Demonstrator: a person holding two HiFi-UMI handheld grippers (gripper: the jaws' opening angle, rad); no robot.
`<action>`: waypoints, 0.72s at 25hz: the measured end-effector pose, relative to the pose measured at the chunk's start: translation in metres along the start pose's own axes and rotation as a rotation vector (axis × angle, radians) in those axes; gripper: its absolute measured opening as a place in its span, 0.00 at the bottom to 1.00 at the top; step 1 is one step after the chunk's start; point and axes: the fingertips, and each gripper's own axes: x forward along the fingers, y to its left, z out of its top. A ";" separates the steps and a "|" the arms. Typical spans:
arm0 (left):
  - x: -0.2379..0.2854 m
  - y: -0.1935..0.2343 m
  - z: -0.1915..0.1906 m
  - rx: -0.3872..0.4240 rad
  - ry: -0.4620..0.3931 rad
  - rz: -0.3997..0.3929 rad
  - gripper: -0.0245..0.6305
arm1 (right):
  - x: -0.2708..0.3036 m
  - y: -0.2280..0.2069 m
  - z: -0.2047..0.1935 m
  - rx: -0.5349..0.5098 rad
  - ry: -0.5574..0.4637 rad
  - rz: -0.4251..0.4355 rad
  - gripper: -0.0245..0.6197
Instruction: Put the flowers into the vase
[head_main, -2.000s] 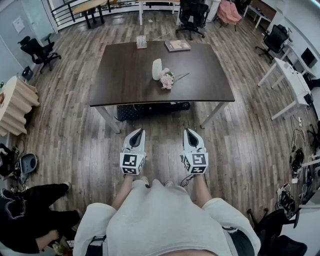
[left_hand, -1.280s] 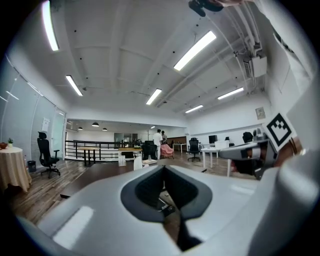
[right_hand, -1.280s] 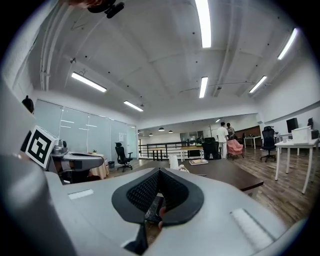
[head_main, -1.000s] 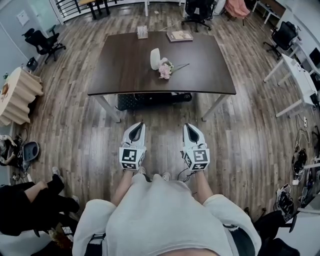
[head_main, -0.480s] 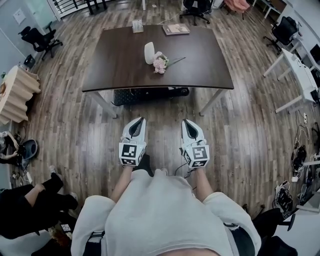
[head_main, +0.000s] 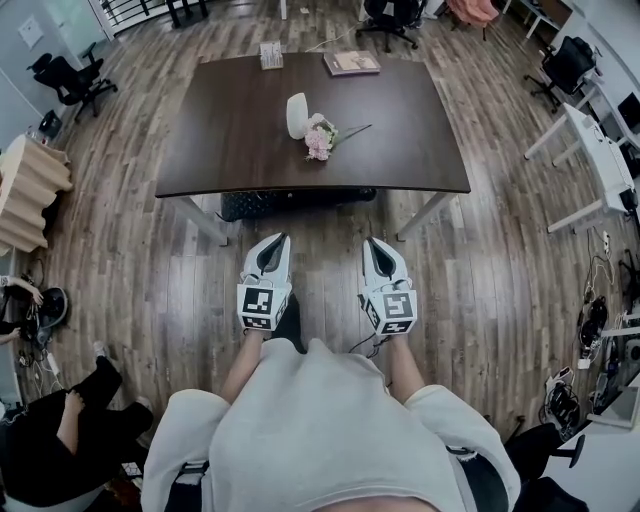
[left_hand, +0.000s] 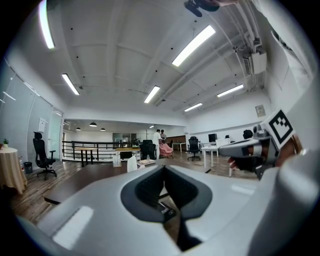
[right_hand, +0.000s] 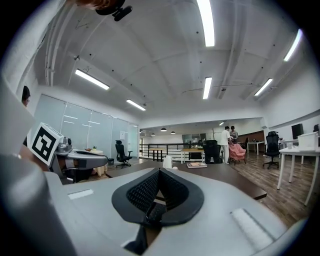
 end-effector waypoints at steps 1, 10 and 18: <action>0.010 0.007 -0.001 -0.003 -0.003 -0.002 0.05 | 0.011 -0.003 0.000 -0.008 0.003 -0.004 0.04; 0.112 0.087 0.002 -0.025 -0.004 -0.052 0.05 | 0.134 -0.017 0.013 -0.011 0.041 -0.007 0.04; 0.189 0.171 0.029 -0.019 -0.028 -0.086 0.05 | 0.256 -0.020 0.044 0.021 0.033 -0.057 0.04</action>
